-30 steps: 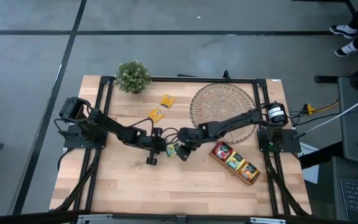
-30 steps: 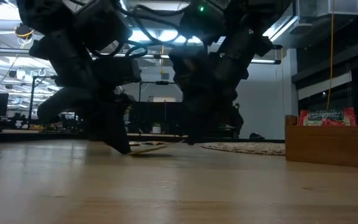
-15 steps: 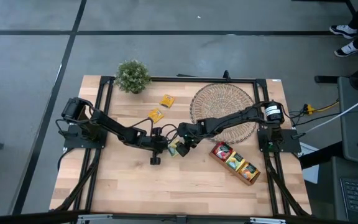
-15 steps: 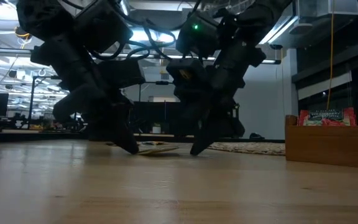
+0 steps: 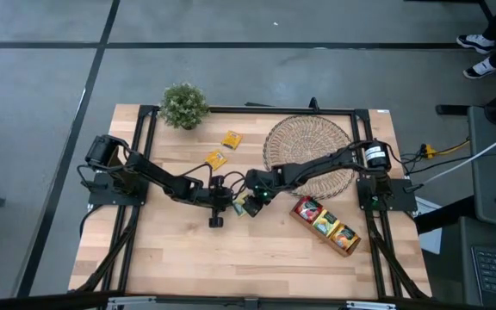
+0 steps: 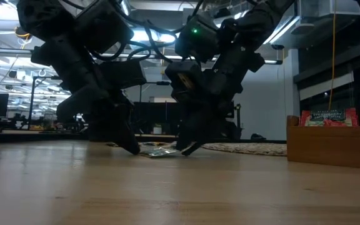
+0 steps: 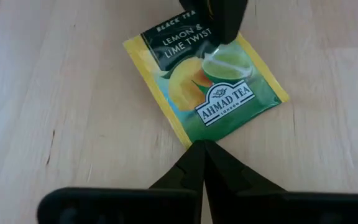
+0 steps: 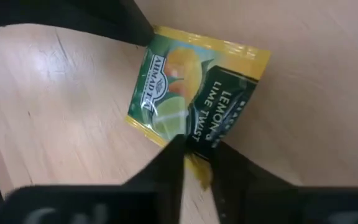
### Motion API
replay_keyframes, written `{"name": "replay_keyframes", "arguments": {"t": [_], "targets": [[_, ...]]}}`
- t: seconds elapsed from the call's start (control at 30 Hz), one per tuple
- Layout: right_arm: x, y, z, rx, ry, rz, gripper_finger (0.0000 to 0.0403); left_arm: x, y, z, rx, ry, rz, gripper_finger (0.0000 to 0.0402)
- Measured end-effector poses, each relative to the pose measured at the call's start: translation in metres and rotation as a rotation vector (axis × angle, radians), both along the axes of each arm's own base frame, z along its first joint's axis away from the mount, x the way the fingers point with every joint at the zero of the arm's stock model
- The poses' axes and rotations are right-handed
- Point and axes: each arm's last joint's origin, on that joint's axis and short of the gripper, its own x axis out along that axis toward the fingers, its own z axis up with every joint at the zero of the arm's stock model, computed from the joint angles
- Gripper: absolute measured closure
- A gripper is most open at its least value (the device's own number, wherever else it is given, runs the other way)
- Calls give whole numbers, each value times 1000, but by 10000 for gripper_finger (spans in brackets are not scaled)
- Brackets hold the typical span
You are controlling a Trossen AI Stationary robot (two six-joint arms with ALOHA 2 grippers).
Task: Pick & Place Tea
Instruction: Put the yellow tea bag into the middle slot of the wooden organizer
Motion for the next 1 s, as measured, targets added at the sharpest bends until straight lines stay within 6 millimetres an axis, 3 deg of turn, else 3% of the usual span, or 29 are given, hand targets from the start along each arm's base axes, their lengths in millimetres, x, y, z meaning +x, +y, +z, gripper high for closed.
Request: {"name": "replay_keyframes", "arguments": {"t": [0.13,0.53,0.77,1.0], "targets": [[0,0,0,-18,-11,16,392,0,0,0,1,4,0,396],[-2,1,5,15,-15,67,396,-2,0,0,-21,37,-2,375],[-13,2,47,23,-78,106,398,-14,1,15,-31,72,-15,350],[-43,9,101,33,-92,127,399,-23,3,43,-31,11,-8,354]]}}
